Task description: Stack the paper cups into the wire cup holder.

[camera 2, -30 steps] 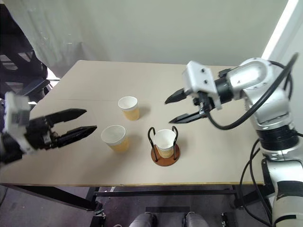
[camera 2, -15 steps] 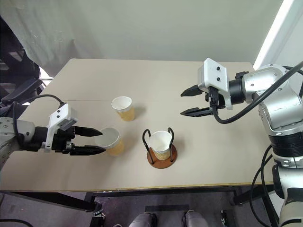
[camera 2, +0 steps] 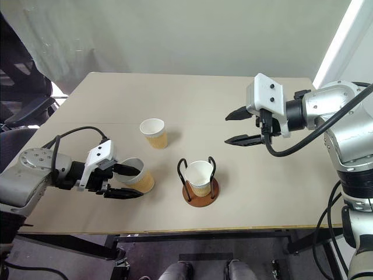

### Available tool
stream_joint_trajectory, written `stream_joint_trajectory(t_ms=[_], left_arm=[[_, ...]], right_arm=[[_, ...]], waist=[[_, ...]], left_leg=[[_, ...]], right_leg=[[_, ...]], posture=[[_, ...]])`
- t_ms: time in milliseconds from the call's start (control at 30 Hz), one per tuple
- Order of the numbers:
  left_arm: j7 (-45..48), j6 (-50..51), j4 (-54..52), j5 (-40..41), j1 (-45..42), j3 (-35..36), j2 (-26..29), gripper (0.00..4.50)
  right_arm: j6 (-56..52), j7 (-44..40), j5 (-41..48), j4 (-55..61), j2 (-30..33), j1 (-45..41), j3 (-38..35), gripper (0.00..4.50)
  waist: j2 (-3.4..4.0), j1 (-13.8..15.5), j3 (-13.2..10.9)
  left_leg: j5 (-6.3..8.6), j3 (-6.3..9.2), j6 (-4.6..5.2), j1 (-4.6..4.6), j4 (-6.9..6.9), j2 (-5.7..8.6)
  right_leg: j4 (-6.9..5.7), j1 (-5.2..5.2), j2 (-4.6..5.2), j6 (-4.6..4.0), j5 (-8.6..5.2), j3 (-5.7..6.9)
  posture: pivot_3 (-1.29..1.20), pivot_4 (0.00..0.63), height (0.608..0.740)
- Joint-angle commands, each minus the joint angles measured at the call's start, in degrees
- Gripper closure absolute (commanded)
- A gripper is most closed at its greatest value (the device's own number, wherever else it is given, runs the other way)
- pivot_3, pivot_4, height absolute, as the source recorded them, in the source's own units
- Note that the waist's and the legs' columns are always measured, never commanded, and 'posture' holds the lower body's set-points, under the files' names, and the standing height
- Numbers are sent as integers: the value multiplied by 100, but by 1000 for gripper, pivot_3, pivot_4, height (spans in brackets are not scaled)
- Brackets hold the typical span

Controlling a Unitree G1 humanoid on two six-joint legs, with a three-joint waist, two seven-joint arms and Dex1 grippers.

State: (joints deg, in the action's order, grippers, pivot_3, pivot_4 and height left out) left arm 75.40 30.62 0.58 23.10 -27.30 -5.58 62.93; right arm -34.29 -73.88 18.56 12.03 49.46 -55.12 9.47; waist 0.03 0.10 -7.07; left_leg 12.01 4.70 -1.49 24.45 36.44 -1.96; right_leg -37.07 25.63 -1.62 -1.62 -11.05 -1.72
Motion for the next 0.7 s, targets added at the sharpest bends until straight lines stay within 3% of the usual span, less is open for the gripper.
stream_joint_trajectory(t_ms=[33,100,233,300,467,533,700], left_arm=[[151,-150,73,-99,-157,89,-8,1791],[277,-136,129,-100,-207,81,-16,2673],[597,-75,246,-117,-381,-14,-18,4028],[773,-167,372,-243,-527,-153,-40,4460],[1438,-209,918,-318,-1438,-430,-280,4460],[1661,-251,1152,-217,-2023,-595,-389,4460],[1710,-716,1704,656,-3771,-1804,-404,4460]], right_arm=[[-11,102,91,182,138,-38,-317,1781],[-107,82,291,237,210,7,-499,1781],[-738,-126,1466,478,432,332,-1538,1781],[-1078,-188,2080,620,624,764,-2273,1781],[-1818,317,3510,1480,621,2192,-4006,1781],[-1834,667,3777,1817,466,2690,-4386,1781],[-1622,1194,3789,2394,289,3927,-4887,1781]], waist=[[0,0,0],[0,0,0],[-2,41,1],[-7,85,4],[-8,165,5],[-11,164,4],[-16,158,-1]], left_leg=[[0,-1,0,1,5,0],[0,-1,2,2,11,0],[-2,-2,4,9,15,0],[-3,-2,8,14,16,0],[2,-2,15,17,35,3],[2,-5,17,19,46,3],[-9,-2,41,29,78,11]], right_leg=[[0,-1,0,2,1,-1],[0,-2,0,3,2,-2],[1,-2,0,4,2,-1],[5,-4,0,4,0,0],[9,-17,0,7,-11,-3],[7,-18,0,10,-11,-3],[21,-34,1,47,11,-15]], posture=[[0,150,740],[0,150,740],[0,150,740],[0,150,740],[0,150,740],[0,150,740],[0,150,740]])
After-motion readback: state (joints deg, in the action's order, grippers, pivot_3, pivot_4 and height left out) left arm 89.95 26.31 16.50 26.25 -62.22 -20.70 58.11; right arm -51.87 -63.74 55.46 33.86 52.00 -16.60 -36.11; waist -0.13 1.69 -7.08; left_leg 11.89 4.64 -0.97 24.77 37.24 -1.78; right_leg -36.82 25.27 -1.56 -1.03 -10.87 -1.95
